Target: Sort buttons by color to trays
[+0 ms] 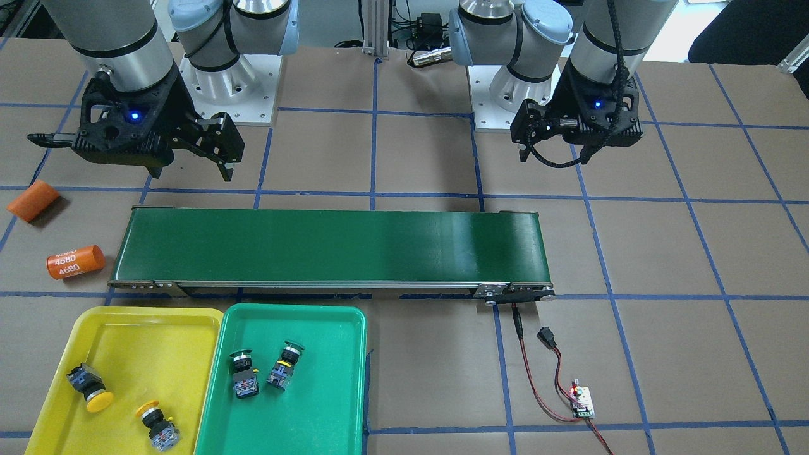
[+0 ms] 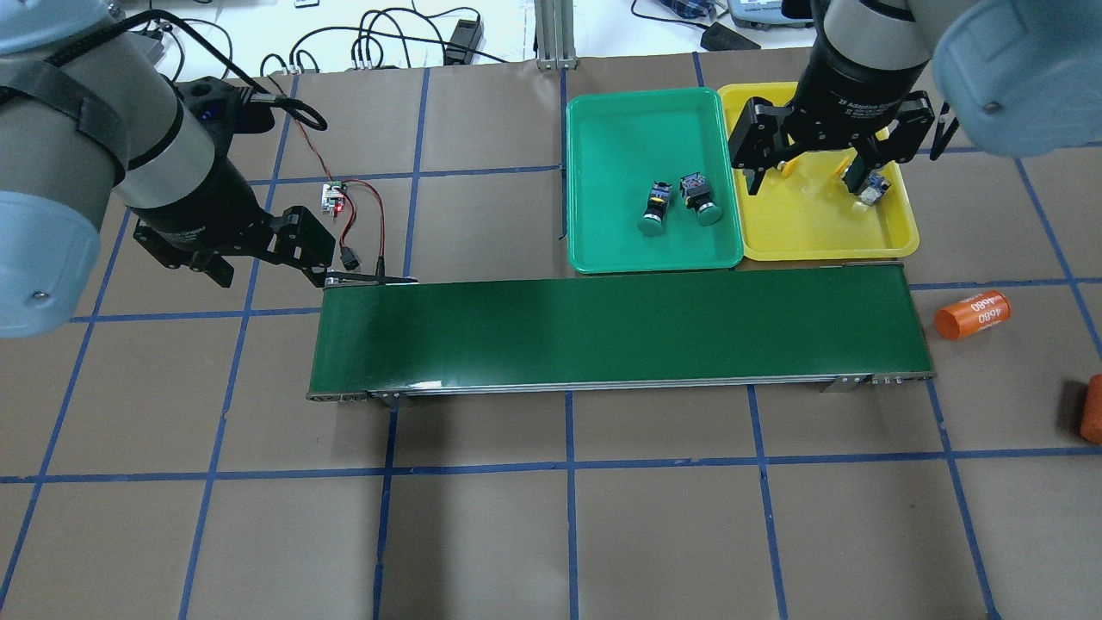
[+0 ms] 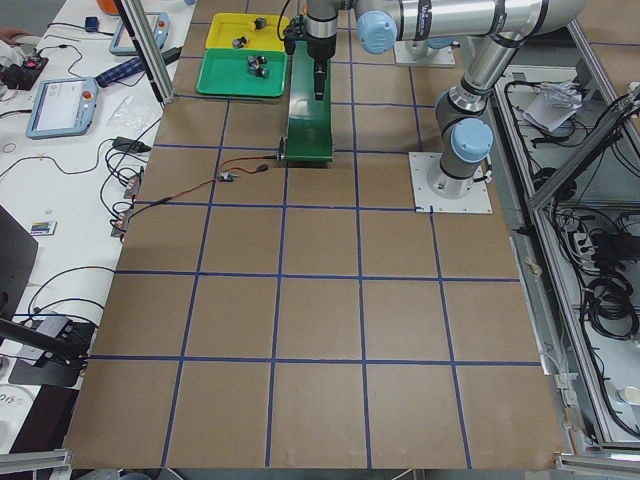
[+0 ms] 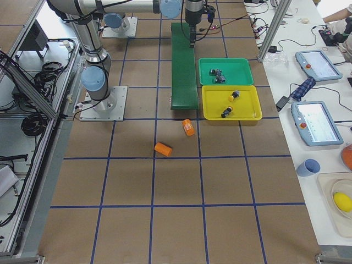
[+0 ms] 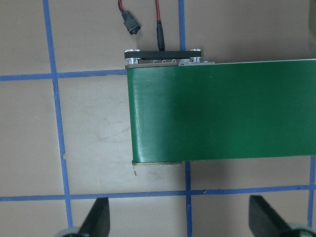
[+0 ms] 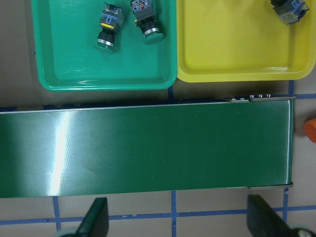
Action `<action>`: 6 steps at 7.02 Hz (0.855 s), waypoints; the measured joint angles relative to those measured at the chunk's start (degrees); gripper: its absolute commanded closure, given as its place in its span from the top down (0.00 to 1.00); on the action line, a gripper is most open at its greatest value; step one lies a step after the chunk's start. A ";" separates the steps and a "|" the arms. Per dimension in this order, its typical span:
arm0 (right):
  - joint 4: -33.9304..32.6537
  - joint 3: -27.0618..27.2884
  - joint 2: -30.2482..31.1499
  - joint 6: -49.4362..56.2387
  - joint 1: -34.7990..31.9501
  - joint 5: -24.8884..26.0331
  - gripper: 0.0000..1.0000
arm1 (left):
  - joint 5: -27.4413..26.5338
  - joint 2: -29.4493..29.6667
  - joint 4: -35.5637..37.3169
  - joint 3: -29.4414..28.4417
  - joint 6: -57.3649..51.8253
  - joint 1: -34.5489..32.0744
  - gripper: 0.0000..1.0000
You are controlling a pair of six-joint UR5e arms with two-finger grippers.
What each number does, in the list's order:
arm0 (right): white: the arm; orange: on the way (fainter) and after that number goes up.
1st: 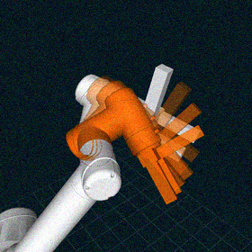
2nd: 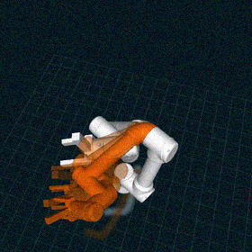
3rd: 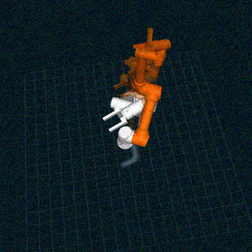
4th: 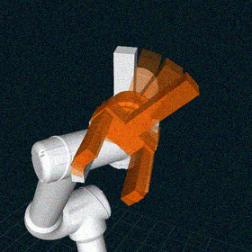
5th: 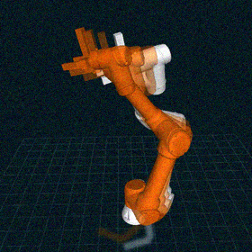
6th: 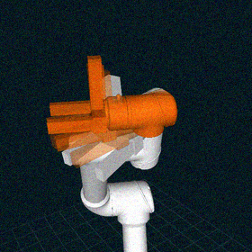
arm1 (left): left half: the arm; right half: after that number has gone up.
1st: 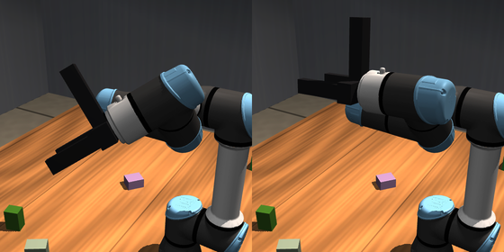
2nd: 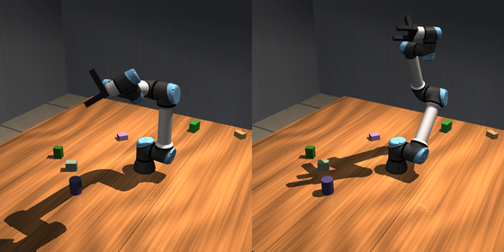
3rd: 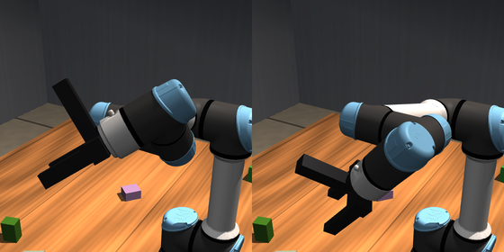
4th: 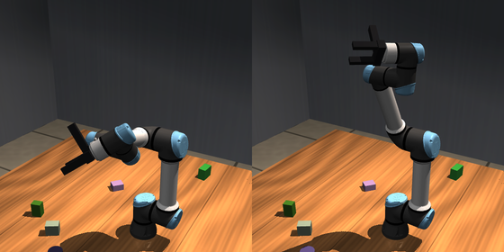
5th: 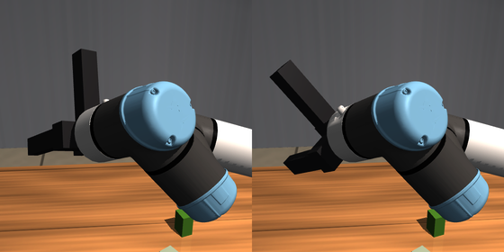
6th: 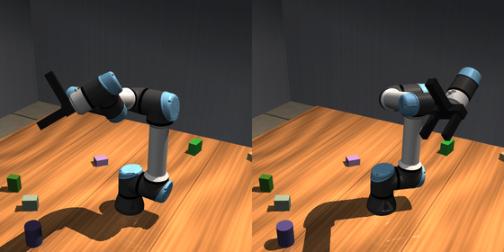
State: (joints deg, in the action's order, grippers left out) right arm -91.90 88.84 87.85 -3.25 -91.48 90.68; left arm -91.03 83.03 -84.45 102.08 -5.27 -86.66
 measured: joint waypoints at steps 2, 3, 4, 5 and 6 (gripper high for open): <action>-0.07 -0.01 -0.11 -0.10 0.12 -0.11 1.00 | 0.00 -0.20 0.06 0.41 0.00 0.00 1.00; -0.07 0.01 -0.13 -0.15 0.14 -0.08 1.00 | 0.00 -0.30 0.07 0.70 0.00 -0.01 1.00; -0.08 0.07 -0.12 -0.17 0.16 0.07 1.00 | 0.06 -0.21 0.07 0.82 0.00 -0.05 1.00; -0.19 0.11 -0.11 -0.18 0.16 0.12 1.00 | 0.13 -0.10 0.12 0.86 0.00 -0.06 1.00; -0.54 0.23 -0.07 -0.20 0.16 0.00 1.00 | 0.14 -0.16 0.15 0.88 0.00 -0.04 1.00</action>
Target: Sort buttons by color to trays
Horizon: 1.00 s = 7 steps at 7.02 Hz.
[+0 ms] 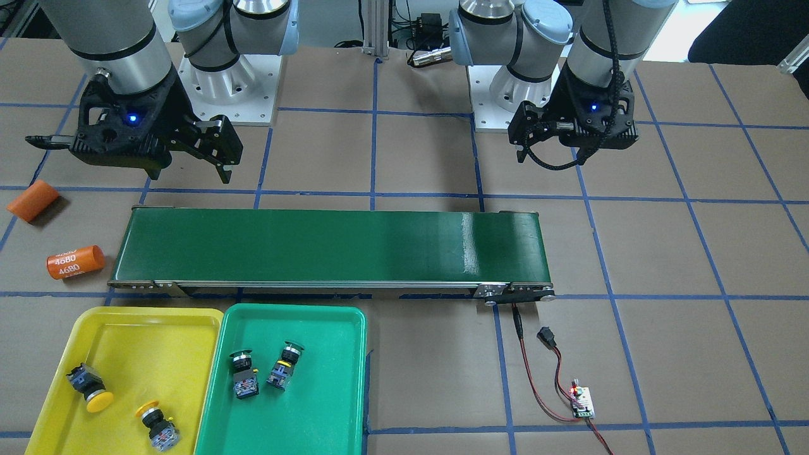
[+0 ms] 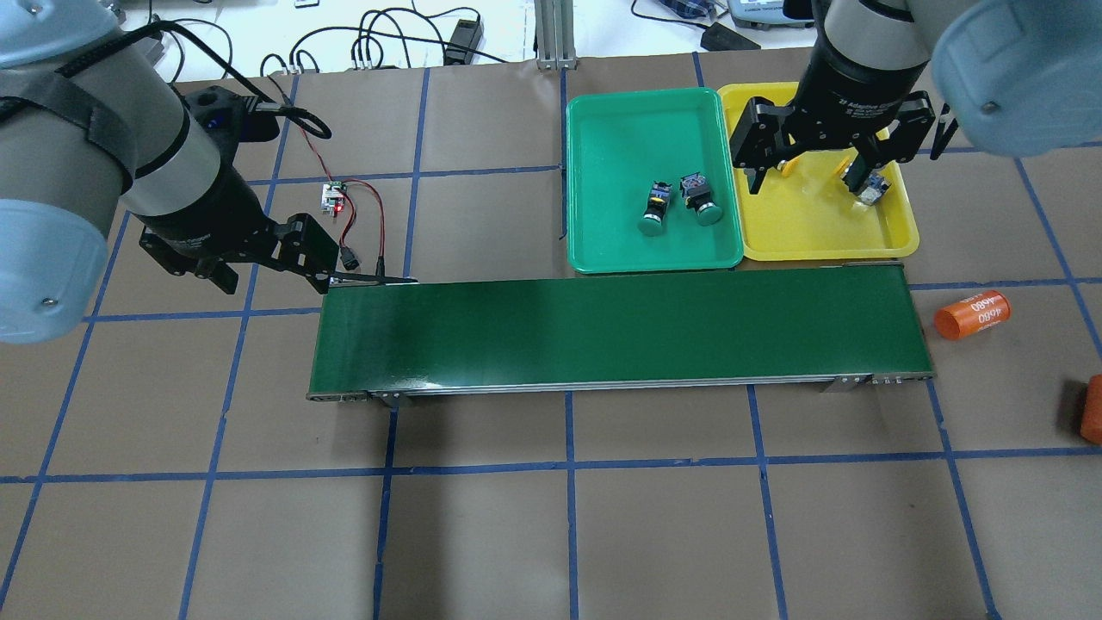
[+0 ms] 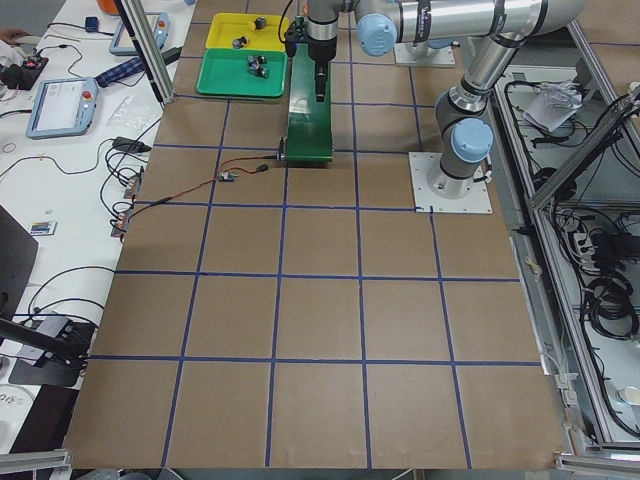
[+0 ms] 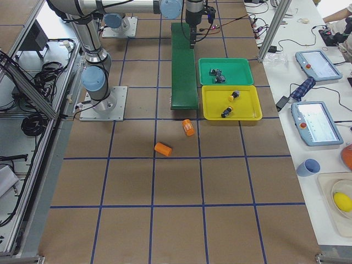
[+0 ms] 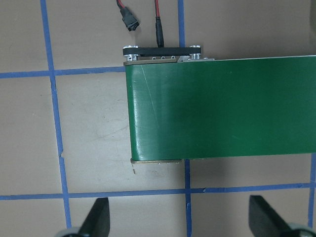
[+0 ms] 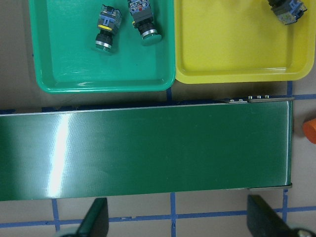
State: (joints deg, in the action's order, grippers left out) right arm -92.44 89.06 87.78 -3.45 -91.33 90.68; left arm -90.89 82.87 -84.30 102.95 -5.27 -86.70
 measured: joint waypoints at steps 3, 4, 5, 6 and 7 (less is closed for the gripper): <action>-0.62 0.26 0.01 -0.10 -0.07 -0.15 1.00 | -0.06 0.03 0.05 0.12 -0.02 -0.02 1.00; -0.63 0.32 0.01 -0.09 -0.08 -0.15 1.00 | 0.03 0.13 0.10 0.13 -0.08 0.03 1.00; -0.66 0.44 0.08 -0.07 -0.08 -0.15 1.00 | 0.04 0.07 0.09 0.13 -0.14 0.06 1.00; -0.69 0.53 0.12 -0.09 -0.08 -0.18 1.00 | -0.02 -0.01 0.05 0.16 -0.16 0.06 1.00; -0.70 0.59 0.19 -0.12 -0.08 -0.19 1.00 | -0.03 0.04 0.06 0.16 -0.20 0.05 1.00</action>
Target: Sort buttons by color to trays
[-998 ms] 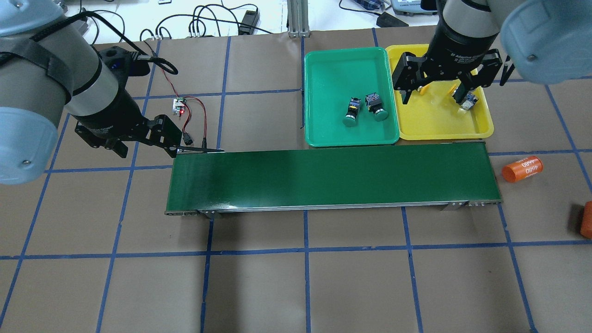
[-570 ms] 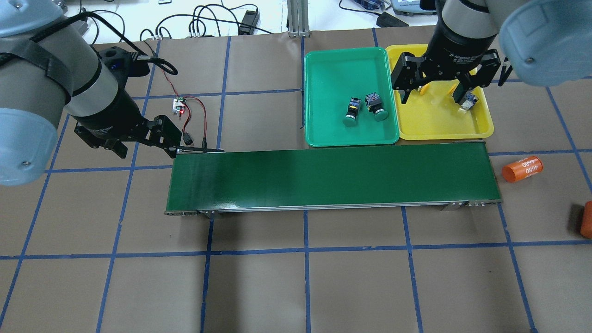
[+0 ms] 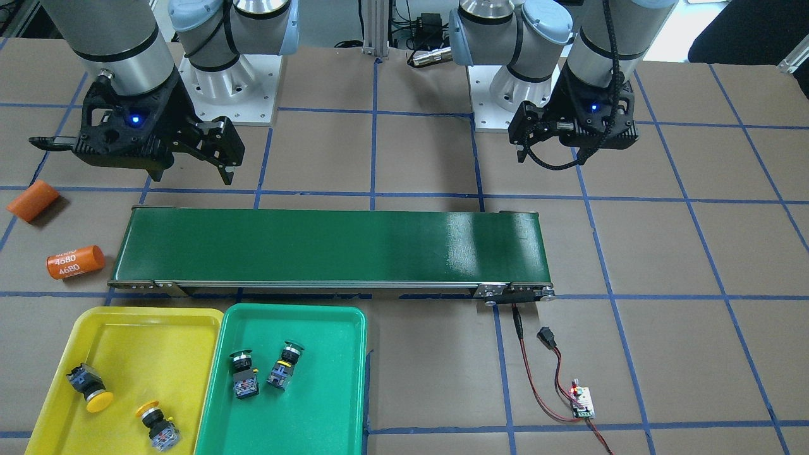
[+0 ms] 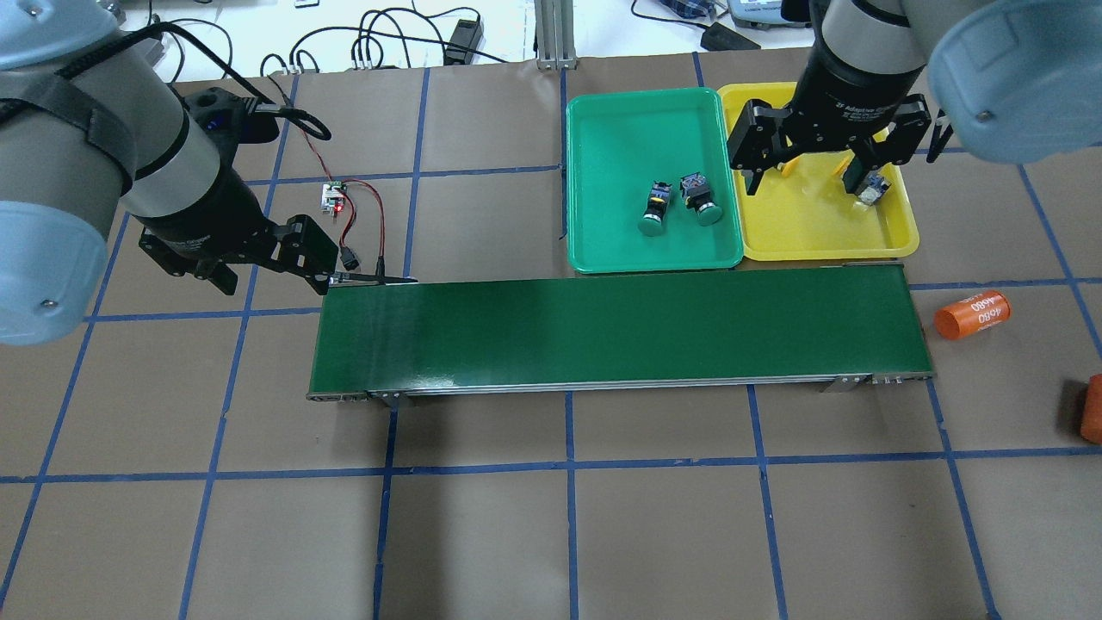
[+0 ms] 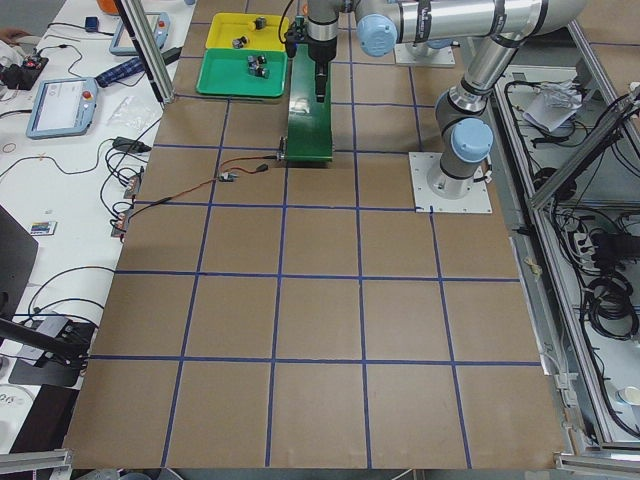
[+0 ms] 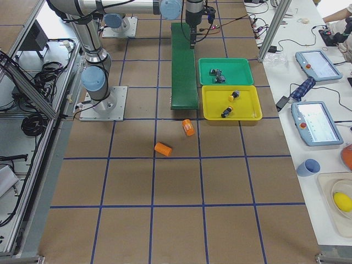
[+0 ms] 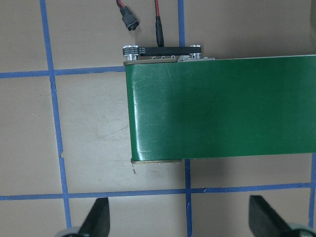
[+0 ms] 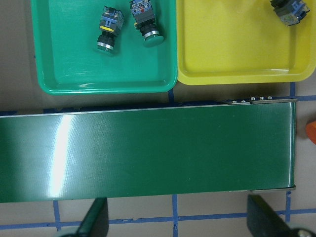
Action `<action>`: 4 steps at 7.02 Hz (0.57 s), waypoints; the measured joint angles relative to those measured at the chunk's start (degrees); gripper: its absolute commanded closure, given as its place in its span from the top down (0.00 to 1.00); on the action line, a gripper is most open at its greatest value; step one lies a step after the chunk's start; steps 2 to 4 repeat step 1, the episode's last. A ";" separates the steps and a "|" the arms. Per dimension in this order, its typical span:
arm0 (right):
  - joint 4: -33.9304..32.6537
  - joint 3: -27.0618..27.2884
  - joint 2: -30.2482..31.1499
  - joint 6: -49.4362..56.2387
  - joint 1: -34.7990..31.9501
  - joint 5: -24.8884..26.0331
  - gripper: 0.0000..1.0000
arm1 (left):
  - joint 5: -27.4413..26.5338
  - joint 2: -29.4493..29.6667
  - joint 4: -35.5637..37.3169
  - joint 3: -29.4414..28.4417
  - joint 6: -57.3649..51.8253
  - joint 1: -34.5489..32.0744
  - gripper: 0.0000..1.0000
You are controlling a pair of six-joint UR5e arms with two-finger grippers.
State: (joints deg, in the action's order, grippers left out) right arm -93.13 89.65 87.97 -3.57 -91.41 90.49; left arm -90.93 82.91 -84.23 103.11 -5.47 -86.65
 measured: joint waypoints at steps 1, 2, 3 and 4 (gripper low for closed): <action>0.03 0.02 0.12 -0.02 0.00 0.02 1.00 | 0.02 0.10 0.06 0.00 -0.02 0.00 1.00; 0.03 0.02 0.12 -0.02 0.00 0.02 1.00 | 0.02 0.10 0.06 0.00 -0.02 0.00 1.00; 0.03 0.02 0.12 -0.02 0.00 0.02 1.00 | 0.02 0.10 0.06 0.00 -0.02 0.00 1.00; 0.03 0.02 0.12 -0.02 0.00 0.02 1.00 | 0.02 0.10 0.06 0.00 -0.02 0.00 1.00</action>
